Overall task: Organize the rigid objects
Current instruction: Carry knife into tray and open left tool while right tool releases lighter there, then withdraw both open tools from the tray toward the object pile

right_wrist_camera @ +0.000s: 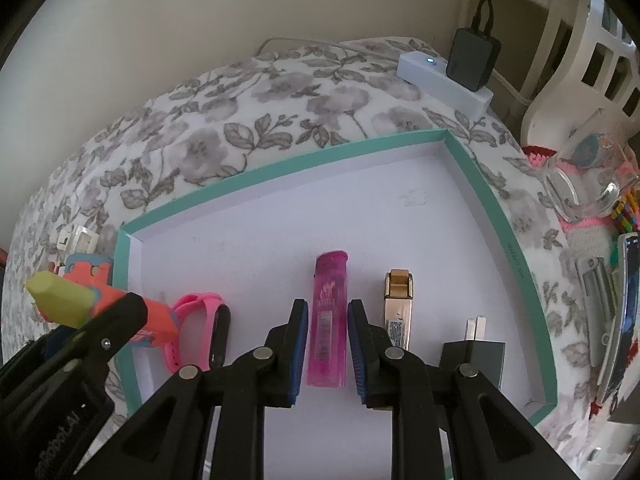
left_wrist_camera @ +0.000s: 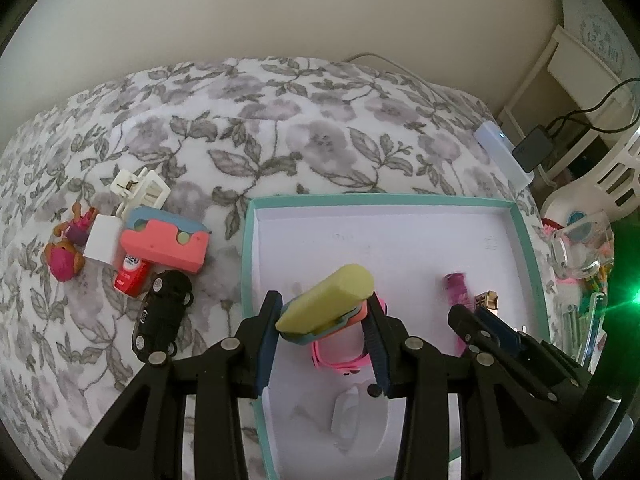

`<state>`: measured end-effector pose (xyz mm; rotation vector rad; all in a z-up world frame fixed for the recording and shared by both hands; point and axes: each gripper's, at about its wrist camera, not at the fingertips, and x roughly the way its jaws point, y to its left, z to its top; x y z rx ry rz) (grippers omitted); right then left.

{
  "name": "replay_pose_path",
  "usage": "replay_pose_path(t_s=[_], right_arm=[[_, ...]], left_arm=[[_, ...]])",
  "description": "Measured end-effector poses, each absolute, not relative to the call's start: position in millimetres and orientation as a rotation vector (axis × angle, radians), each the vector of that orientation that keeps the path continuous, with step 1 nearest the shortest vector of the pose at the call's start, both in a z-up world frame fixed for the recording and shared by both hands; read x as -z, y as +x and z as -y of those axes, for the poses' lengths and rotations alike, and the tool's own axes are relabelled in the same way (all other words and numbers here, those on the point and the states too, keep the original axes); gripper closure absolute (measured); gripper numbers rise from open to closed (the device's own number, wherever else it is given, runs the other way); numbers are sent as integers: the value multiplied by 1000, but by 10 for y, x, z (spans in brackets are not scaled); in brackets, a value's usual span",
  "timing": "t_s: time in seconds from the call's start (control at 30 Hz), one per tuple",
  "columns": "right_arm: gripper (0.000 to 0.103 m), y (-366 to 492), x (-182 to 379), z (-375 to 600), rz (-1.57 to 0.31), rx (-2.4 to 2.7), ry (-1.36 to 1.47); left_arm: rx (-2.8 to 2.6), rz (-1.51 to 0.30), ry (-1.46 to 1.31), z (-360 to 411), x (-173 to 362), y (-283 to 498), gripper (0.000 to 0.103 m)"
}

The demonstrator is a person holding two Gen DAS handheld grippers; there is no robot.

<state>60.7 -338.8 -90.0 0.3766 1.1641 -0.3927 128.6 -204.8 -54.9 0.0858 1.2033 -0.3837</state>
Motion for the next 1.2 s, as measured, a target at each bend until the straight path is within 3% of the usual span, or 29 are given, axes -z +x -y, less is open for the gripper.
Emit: replay_pose_path(t_s=[0.3,0.43,0.53,0.67,0.93,1.0,1.07,1.2], right_arm=[[81,600,802,3389,-1141,405,357],[78,596,786,3398,-1135,409,361],[78,592,778,3404,-1132,417,360],[65,587,770,3407,-1126,425,364],[63,592,757,3398,-1119,429,360],[52,592,753,3398,-1118,428,361],[33,589,743,3399,-1108,428,363],[19,588,713,3390,-1087,426,362]], left_arm=[[406,-1224,18,1983,541,1313,60],[420,-1222,-12,1951,505,1321,44],[419,-1218,-19,1937,482,1324,43],[419,-1214,-33,1910,469,1335,27],[397,-1195,-31,1869,426,1351,24],[384,-1188,-22,1864,415,1355,20],[361,-1179,-6,1848,408,1363,20],[318,-1172,14,1794,426,1382,16]])
